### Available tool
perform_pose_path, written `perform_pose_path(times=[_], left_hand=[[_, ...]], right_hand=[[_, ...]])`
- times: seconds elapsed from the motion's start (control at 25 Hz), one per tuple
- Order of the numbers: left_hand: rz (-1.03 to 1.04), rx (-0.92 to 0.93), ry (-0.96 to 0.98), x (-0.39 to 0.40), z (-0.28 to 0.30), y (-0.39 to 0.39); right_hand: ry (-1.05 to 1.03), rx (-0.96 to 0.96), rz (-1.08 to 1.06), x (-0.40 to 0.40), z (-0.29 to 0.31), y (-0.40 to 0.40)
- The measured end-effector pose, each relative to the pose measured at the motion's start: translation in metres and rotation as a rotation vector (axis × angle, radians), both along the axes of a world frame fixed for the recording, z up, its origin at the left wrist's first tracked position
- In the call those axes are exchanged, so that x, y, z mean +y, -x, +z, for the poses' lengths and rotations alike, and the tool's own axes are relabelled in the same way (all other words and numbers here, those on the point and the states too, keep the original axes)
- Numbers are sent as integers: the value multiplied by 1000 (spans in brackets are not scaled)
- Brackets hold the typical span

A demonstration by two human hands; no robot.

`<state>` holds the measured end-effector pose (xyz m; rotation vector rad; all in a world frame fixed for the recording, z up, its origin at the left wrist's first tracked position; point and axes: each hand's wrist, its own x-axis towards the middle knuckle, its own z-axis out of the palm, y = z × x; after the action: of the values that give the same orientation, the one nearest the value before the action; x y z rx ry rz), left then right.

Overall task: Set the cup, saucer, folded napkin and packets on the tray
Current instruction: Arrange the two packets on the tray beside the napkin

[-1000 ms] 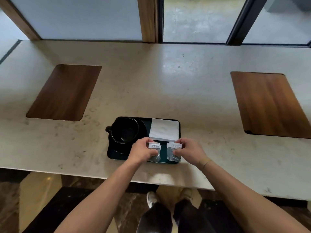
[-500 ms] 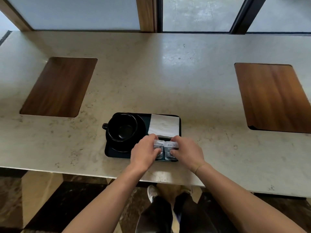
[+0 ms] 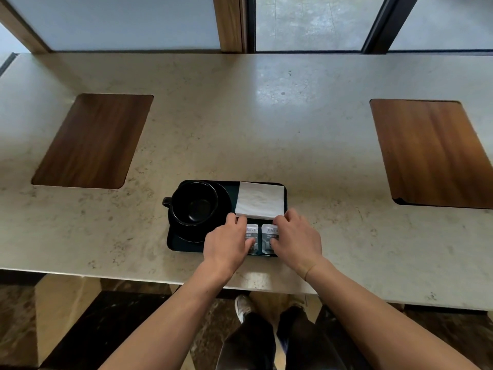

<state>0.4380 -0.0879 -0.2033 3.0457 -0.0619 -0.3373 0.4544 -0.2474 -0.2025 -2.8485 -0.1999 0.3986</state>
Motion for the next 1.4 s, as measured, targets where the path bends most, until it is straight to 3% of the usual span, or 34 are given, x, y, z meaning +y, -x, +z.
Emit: perform_pose_path(times=[1.08,1.4], left_hand=[[-96,-62,49,17,-1,8],[-43,-191,338,41,26,3]], right_hand=[[-47,-43,-23,-10,5,2],[-222,-109,-77,-17,31,-9]])
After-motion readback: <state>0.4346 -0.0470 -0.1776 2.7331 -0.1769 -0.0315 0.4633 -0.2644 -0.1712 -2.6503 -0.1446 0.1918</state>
